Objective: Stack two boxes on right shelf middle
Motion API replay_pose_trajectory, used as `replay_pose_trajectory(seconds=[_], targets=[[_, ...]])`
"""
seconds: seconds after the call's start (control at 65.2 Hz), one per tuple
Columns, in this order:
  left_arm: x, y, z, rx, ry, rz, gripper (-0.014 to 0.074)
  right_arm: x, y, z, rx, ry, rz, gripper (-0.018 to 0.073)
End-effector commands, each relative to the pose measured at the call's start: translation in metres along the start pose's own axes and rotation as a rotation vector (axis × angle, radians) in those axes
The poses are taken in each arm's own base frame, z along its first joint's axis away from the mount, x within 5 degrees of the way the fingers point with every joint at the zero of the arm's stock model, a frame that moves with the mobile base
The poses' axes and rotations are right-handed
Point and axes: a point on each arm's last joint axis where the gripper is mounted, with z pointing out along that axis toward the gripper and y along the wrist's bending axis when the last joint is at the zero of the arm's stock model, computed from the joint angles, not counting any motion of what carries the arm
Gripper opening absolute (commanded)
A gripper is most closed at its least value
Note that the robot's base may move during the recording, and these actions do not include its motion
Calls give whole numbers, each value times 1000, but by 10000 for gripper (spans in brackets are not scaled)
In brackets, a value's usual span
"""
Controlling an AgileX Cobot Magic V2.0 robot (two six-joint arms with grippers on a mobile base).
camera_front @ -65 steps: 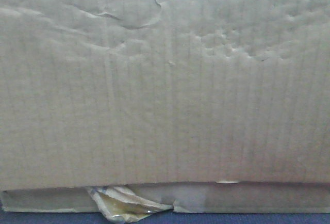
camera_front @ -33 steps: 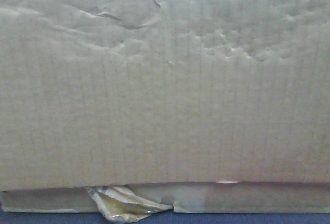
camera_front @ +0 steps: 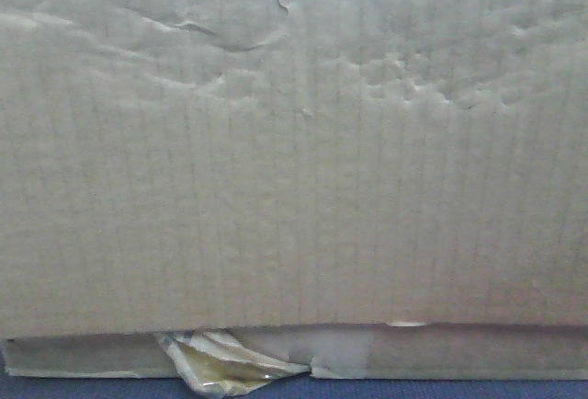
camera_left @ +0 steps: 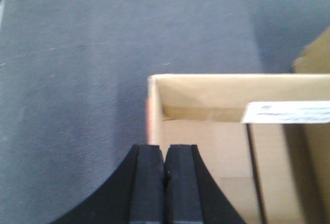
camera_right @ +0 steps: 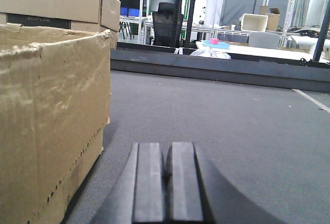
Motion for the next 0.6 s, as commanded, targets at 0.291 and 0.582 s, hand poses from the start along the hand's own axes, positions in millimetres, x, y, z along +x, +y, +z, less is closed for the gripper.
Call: replay_pose_trajectory(seconds=[0.291,0.582], targets=[[-3,11,45,51,100,-13,398,-2,0,0,6,-26,5,-162],[6,21,88,75,247,-19,358,-2,0,0,6,-26,5,-162]])
